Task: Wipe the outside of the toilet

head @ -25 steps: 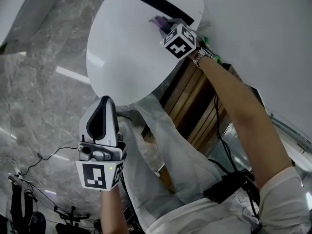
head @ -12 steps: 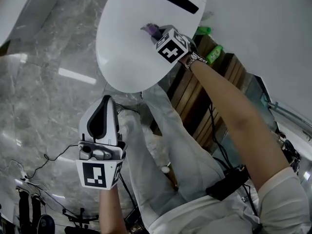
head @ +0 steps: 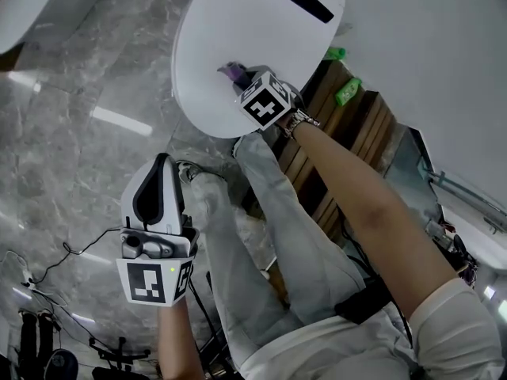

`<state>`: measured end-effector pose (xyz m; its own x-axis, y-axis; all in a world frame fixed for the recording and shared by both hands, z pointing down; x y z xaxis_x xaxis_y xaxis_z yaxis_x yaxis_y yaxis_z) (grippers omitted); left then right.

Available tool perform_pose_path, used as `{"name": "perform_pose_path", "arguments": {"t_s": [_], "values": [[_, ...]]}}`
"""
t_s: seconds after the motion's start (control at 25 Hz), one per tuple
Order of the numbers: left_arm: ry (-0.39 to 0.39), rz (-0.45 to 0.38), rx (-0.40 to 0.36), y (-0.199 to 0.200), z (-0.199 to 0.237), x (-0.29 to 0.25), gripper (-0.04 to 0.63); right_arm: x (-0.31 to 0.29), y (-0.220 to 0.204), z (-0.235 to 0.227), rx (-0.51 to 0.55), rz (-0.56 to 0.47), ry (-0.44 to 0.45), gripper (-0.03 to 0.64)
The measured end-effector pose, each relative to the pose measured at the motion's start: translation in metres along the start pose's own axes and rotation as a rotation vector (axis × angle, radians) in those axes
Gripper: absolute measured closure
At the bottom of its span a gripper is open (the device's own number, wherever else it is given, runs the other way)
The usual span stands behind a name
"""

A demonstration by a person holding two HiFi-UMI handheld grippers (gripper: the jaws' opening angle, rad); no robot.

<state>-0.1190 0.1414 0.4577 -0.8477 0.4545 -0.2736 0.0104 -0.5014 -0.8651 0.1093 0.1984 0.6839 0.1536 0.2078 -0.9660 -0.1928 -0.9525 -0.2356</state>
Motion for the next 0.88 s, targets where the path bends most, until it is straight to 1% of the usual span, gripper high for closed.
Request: {"name": "perform_pose_path", "arguments": {"t_s": [0.2,0.36,0.6,0.76,0.88], "values": [[0.036,-0.03,0.025,0.003,0.012,0.014,0.591,-0.011,0.004,0.045,0.023,0.003,0.03,0.522],[0.061,-0.049,0.047,0.005,0.022,0.023,0.591,-0.019,0.002,0.075,0.001,0.009,0.071,0.523],[0.086,-0.081,0.038,0.013,0.032,0.034,0.591,-0.027,0.003,0.111,-0.002,0.034,0.114,0.523],[0.119,-0.094,0.039,0.019,0.043,0.044,0.591,-0.032,0.002,0.13,0.032,0.058,0.128,0.523],[0.157,-0.097,0.045,0.017,0.05,0.047,0.591,-0.036,0.004,0.14,0.07,0.068,0.168,0.523]]}}
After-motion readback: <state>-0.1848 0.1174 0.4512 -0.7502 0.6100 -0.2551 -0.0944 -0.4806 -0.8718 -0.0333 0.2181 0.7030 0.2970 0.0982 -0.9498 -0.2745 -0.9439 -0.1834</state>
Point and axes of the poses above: the fingertips, and each gripper's own axes: x backward along the fingers, z to its left, y out of its top, the point moved 3 cm from there along x, backward along the fingers, and after that the axes turned 11 degrees about y, right-handed, at the moved point
